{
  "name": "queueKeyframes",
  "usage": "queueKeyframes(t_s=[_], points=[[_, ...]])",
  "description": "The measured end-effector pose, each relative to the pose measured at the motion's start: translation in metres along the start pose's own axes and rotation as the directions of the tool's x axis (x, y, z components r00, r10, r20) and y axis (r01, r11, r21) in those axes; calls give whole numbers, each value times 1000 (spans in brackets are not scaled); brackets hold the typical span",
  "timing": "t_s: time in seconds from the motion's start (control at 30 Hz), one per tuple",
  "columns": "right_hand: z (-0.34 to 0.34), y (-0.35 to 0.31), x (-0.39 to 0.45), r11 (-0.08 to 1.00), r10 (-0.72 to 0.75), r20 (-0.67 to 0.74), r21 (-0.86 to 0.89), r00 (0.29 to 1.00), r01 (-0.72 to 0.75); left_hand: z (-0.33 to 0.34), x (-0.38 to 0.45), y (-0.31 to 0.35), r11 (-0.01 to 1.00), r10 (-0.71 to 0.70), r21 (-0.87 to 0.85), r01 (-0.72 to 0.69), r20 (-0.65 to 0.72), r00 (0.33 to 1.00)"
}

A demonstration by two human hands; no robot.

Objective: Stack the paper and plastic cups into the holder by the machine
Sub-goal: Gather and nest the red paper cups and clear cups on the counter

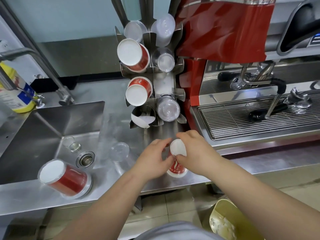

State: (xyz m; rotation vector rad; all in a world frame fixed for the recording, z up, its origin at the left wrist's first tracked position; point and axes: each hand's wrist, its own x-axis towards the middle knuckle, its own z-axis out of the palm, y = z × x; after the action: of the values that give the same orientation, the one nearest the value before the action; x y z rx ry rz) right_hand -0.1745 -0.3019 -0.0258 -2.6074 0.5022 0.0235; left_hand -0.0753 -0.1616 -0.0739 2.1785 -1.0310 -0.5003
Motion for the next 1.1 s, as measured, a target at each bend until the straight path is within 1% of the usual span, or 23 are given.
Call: queueKeyframes(t_s=[0.1,0.2,0.3,0.4,0.5,0.57,0.7,0.8,0.87,0.97,1.1], points=[[-26,-13,12,995,-22,49,-101,999,26,-27,8,12,985,9,171,-22,79,997],[-56,-30,27,973,-52,141,-217,989,82,-66,15,31,949,7,310,-64,180,984],[-82,-51,36,950,-84,194,-280,977,137,-107,12,46,893,-41,442,-82,263,964],[-99,-79,43,904,-176,210,-352,962,242,-149,2,49,850,-102,523,-68,290,952],[-103,-111,47,902,-235,222,-313,946,298,-189,-18,39,835,-178,550,-16,297,938],[-97,-132,53,878,-294,226,-321,929,356,-212,-33,29,832,-219,555,23,289,932],[-75,-181,67,845,-353,280,-314,893,433,-250,-68,4,853,-272,514,90,290,918],[-51,-218,74,824,-397,314,-292,862,485,-275,-94,-18,845,-289,524,108,277,916],[-32,-241,79,823,-403,332,-276,853,496,-290,-110,-37,844,-301,520,133,252,920],[0,-268,84,827,-406,363,-243,838,506,-304,-132,-71,837,-356,506,210,211,911],[43,-291,86,867,-378,399,-165,835,471,-299,-151,-123,845,-381,478,242,218,898]])
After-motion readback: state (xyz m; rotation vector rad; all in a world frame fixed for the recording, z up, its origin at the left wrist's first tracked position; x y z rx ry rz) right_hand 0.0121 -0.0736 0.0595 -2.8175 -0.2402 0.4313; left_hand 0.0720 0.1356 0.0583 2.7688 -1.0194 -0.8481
